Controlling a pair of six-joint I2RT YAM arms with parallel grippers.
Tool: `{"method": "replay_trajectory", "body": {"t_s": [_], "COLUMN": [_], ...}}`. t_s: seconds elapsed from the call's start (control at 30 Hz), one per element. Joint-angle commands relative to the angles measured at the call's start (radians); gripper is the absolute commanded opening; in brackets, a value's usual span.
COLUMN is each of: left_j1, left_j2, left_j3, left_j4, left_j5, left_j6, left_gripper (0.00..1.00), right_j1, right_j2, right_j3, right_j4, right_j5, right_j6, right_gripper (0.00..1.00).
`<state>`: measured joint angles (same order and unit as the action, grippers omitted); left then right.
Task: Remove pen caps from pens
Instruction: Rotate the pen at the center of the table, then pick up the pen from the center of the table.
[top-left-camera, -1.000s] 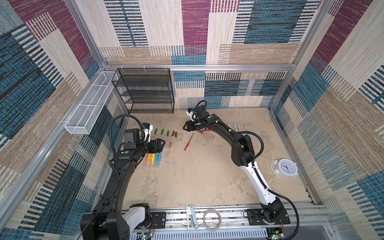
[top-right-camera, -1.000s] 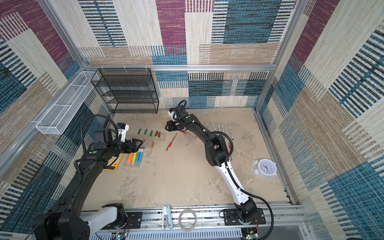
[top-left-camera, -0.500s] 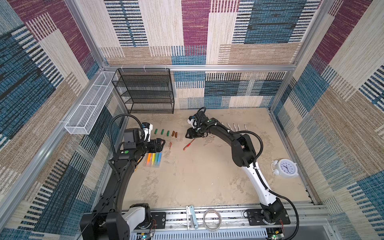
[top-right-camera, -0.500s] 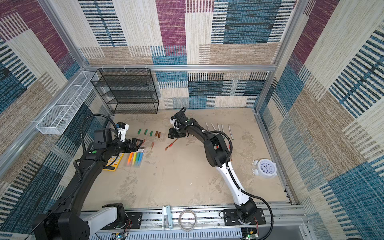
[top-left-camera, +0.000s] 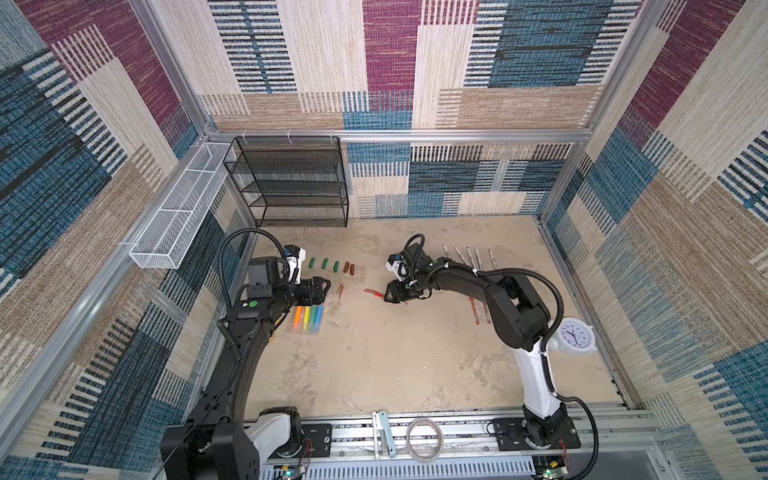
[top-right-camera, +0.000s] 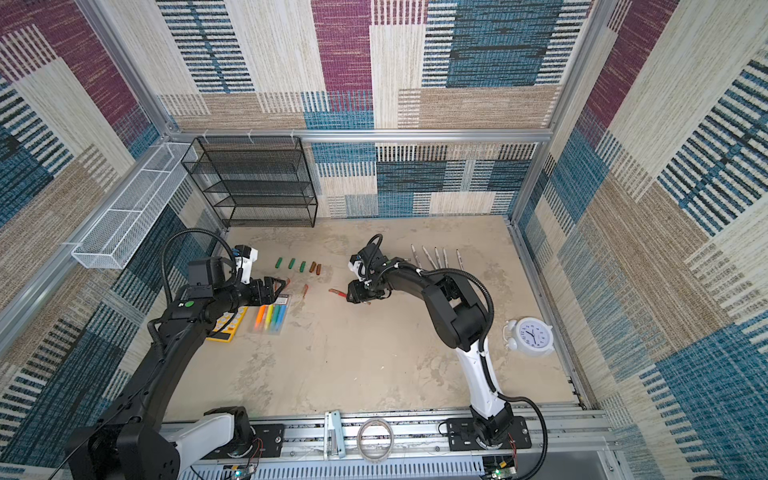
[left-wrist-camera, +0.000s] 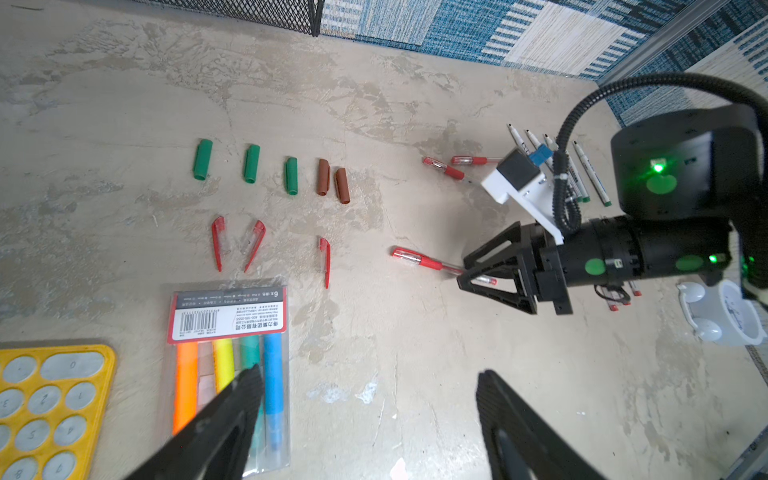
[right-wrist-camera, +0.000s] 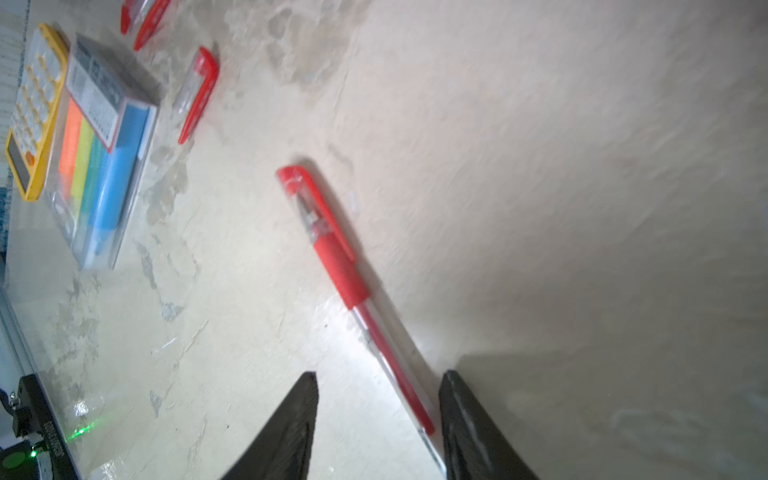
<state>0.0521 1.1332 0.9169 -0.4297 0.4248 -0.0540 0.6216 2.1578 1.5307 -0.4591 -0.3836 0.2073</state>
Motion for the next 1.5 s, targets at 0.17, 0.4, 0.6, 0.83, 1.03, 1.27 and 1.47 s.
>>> {"method": "replay_trajectory", "body": {"t_s": [0.17,0.4,0.6,0.83,1.03,1.27,1.47], "left_j1": [0.0,0.001,0.002,0.005,0.005,0.005,0.005], "left_j2": [0.014,0.014,0.017,0.022,0.026,0.027,0.028], "left_j3": [0.007,0.005,0.0,-0.001,0.003,0.002,0.006], "left_j4": [0.015,0.015,0.022,0.027,0.026,0.029,0.043], "left_j5": [0.022,0.017,0.007,0.014,0.022,0.031,0.136], "left_j6": [-0.019,-0.014,-0.004,-0.01,-0.015,-0.014,-0.038], "left_gripper": [0.84,0.84,0.84,0.84,0.84,0.84,0.84], "right_j1": [0.031,0.053,0.075,0.104,0.112,0.112,0.113], "right_j2": [-0.061,0.045,0.098,0.153,0.18,0.137,0.053], "right_j3": [-0.054,0.165,0.237,0.294,0.292,0.271,0.235], "right_j4": [-0.122,-0.272,-0.334,-0.373,-0.374,-0.35,-0.265], "right_j5": [0.121,0.237,0.256,0.283,0.276,0.272,0.169], "right_j6": [0.003,-0.064,-0.106,-0.135,-0.144,-0.141,-0.088], "right_gripper": [0.5,0.47,0.47,0.41,0.26,0.1,0.05]}}
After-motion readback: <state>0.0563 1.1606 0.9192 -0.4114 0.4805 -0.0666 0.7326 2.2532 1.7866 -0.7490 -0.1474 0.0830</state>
